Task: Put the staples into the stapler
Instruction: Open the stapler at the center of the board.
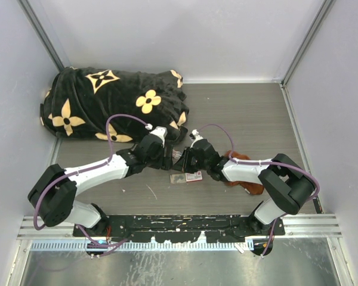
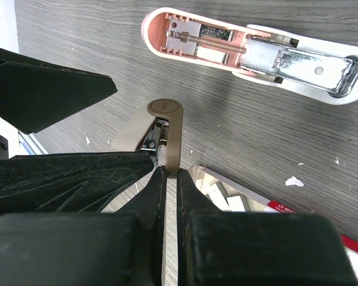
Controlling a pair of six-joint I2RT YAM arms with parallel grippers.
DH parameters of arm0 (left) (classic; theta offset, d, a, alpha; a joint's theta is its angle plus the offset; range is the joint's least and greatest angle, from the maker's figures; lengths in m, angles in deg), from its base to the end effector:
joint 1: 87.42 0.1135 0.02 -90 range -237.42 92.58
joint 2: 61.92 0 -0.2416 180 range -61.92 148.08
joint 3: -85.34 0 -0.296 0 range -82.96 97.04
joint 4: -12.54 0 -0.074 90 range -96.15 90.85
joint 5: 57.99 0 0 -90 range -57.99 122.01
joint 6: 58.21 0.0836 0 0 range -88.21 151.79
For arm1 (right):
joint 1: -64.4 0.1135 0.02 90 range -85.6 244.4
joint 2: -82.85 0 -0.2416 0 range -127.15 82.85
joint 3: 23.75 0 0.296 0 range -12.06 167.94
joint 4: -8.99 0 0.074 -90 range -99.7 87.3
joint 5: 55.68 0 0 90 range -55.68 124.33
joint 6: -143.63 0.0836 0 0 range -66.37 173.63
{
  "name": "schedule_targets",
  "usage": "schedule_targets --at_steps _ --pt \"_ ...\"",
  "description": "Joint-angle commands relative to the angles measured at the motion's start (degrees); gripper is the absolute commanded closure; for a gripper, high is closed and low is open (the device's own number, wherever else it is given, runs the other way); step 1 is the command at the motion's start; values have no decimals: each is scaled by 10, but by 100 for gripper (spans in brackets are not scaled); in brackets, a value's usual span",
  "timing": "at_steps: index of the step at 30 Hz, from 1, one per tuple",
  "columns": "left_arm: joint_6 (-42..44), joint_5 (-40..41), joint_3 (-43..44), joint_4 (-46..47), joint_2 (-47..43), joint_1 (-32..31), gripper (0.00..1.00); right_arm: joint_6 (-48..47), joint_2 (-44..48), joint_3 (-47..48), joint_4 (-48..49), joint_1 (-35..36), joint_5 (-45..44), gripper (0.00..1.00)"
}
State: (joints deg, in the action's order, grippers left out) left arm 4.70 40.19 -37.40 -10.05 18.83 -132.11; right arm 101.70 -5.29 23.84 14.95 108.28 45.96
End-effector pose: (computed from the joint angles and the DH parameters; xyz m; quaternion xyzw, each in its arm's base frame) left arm 0.2653 -0.2457 0.1211 0.1152 0.9183 -0.1651 0.3410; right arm 0.2517 0.2654 0.0740 -0.0149 0.8819 0.3950 0.2569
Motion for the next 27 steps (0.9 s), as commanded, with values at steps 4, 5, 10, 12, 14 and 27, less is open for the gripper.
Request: schedule_targets --at_steps 4,5,10,12,14,27 --pt "26 40 -12 -7 -21 15 28 -10 10 21 6 0 -19 99" --pt "27 41 -13 -7 -23 16 28 -10 11 22 5 0 -20 99" --pt "30 44 -16 -9 -27 21 28 -13 11 24 -1 0 -24 99" --pt "32 44 -18 -10 -27 24 28 -13 10 25 -2 -1 -22 99" --pt "35 45 -19 -13 -28 27 28 -12 10 25 -2 -1 -21 99" --pt "39 49 -32 -17 -41 39 28 -15 6 23 -9 -6 -21 99"
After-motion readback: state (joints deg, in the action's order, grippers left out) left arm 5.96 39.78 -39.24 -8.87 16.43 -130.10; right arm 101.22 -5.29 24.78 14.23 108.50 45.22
